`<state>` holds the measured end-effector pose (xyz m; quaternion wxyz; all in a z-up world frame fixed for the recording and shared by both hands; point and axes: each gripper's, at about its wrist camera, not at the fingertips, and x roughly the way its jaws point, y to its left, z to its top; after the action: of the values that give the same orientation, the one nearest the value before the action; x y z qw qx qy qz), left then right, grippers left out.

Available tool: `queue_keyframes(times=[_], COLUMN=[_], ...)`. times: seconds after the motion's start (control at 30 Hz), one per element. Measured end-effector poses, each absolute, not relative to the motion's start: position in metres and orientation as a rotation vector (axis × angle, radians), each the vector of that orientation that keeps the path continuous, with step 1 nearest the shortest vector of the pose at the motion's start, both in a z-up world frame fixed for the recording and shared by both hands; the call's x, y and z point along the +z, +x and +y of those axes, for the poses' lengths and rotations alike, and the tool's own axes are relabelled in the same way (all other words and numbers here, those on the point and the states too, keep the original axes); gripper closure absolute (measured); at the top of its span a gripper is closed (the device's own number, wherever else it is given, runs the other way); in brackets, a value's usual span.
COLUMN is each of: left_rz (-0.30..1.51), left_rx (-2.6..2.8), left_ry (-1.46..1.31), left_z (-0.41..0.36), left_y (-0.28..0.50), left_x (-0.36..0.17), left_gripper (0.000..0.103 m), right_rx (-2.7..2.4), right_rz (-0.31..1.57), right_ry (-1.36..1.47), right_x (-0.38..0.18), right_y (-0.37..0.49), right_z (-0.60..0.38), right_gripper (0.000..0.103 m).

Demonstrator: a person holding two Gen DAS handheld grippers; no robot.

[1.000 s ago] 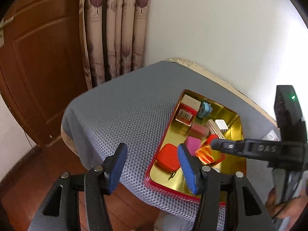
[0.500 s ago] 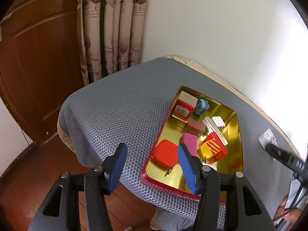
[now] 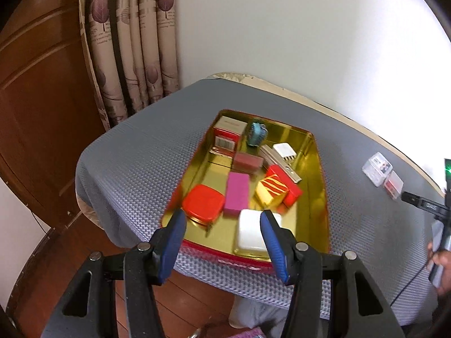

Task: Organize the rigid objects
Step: 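Move the left tool toward the clear blue-label box while the right tool approaches the clear red-card case, then grasp the clear blue-label box with the left tool while the right tool grasps the red-card case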

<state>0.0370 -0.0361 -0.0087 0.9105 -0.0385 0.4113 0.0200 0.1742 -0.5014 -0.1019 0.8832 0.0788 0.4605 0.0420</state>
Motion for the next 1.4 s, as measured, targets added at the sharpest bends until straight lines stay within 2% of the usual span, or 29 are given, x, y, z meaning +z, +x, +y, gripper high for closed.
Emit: queue_keyframes(times=[0.2,0.47,0.53,0.57,0.77,1.0,1.1,1.17,1.4], left_rz=[0.891,0.924,0.921,0.917,0.894,0.978,0.935,0.904,0.923], left_rx=[0.035,0.013,-0.002,-0.010,-0.189,-0.571,-0.672,-0.728,-0.781], left_ry=[-0.087,-0.078,-0.046,-0.033,0.028,0.139,0.252,0.365,0.576], left_z=[-0.043,-0.062,-0.071,-0.075,-0.114,-0.186,-0.224,-0.253,-0.321], left_y=[0.042,0.050,0.052,0.053,0.060,0.089,0.108,0.123,0.176], left_x=[-0.013,-0.012,-0.010,-0.009,0.002,-0.001,0.005,0.006,-0.010], left_gripper=[0.047,0.047,0.047,0.047,0.047,0.047,0.046,0.038,0.038], right_rx=[0.162,0.354,0.338,0.332,0.253,0.058,0.030,0.026,0.042], right_rz=[0.994,1.105,1.080,1.067,1.043,0.982,0.961,0.933,0.904], right_ry=[-0.115,-0.101,-0.119,-0.103,-0.044,0.024,0.088,0.114,0.185], right_x=[-0.112,-0.132,-0.131,-0.128,-0.128,-0.133,-0.141,-0.142,-0.140], right_y=[0.207,0.252,0.250,0.247,0.194,0.120,0.102,0.095,0.095], right_z=[-0.489,-0.484,-0.485,-0.487,-0.501,-0.548,-0.568,-0.573,-0.579], right_gripper=[0.002,0.004,0.016,0.029,0.029,0.029,0.029,0.028,0.028])
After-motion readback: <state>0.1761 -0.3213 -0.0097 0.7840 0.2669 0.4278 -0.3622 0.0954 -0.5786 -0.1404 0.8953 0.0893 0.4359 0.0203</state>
